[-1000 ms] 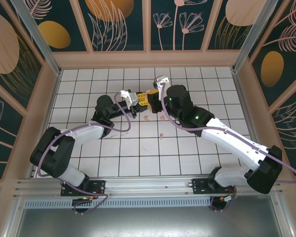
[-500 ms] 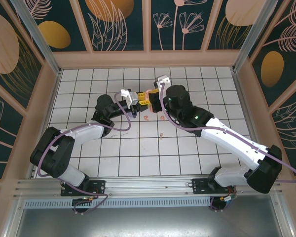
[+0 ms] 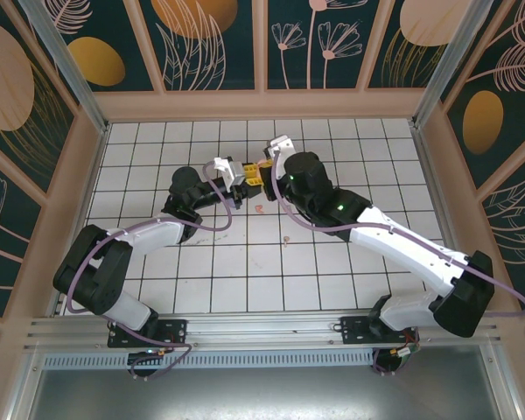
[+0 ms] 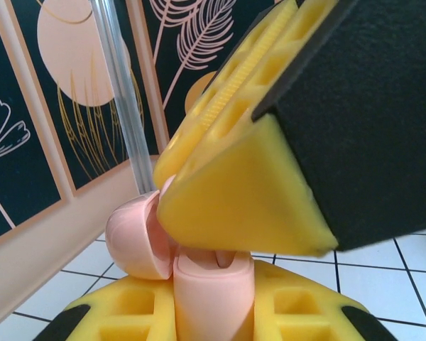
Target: Insert the wireless bluetooth earbuds into the charging case
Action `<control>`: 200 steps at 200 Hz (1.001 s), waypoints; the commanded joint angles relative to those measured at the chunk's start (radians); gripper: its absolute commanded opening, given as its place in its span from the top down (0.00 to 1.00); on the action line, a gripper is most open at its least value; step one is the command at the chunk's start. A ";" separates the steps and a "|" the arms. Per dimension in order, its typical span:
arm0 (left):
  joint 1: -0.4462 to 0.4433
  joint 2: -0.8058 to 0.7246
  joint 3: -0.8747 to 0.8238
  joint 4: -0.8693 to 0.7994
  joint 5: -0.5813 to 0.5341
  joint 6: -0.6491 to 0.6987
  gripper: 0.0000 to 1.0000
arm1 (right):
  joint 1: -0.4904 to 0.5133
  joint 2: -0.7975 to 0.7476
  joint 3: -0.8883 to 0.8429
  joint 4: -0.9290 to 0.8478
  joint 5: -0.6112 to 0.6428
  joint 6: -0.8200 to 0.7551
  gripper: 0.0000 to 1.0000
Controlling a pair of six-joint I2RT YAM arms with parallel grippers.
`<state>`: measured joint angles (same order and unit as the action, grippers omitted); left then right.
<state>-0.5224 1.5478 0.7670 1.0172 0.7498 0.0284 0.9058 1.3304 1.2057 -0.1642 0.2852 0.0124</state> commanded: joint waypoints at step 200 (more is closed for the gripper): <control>-0.011 0.016 0.005 0.233 -0.009 -0.064 1.00 | -0.194 -0.132 0.139 -0.196 -0.175 0.441 0.29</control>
<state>-0.5297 1.5543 0.7818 1.1740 0.7441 -0.0132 0.7193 1.2125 1.3609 -0.3313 0.1505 0.3519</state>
